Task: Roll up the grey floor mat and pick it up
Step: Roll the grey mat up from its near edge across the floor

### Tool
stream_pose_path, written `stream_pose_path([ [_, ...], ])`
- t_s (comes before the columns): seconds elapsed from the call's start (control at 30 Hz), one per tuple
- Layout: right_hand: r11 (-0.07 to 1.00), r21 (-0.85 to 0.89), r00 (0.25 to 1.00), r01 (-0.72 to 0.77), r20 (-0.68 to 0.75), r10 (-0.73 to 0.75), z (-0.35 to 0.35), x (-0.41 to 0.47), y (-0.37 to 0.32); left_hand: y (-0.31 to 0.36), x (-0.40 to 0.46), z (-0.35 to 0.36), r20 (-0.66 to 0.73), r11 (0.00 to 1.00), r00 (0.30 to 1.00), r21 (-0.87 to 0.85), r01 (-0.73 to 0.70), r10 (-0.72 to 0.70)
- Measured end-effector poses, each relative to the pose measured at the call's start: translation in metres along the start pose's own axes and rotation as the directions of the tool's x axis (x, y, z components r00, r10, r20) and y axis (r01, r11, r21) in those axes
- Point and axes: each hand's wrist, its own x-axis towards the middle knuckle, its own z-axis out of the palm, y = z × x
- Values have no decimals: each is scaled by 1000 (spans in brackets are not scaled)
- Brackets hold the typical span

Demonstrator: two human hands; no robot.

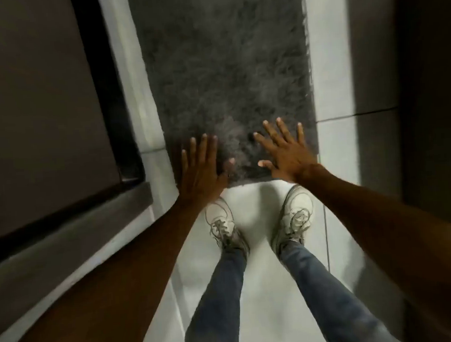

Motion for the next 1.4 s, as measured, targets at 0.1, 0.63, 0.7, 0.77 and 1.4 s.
stream_pose_path([
  [0.1, 998, -61, 991, 20, 130, -11, 91, 50, 18, -37, 29, 102, 66, 1000, 998, 5, 18, -18],
  [0.63, 952, -305, 990, -26, 122, 66, 189, 66, 14, -43, 49, 209, 159, 949, 987, 313, -31, -20],
  [0.7, 946, -323, 989, -3, 140, 51, 182, 64, 16, -39, 49, 201, 224, 955, 974, 296, -38, -31],
  [0.77, 954, -298, 982, -11, 176, 67, 176, 59, 16, -39, 52, 189, 314, 959, 949, 277, -61, -31],
  [1.4, 988, -145, 962, -51, -273, 9, 142, 54, 42, -55, 53, 166, -112, 980, 989, 185, -74, 95],
])
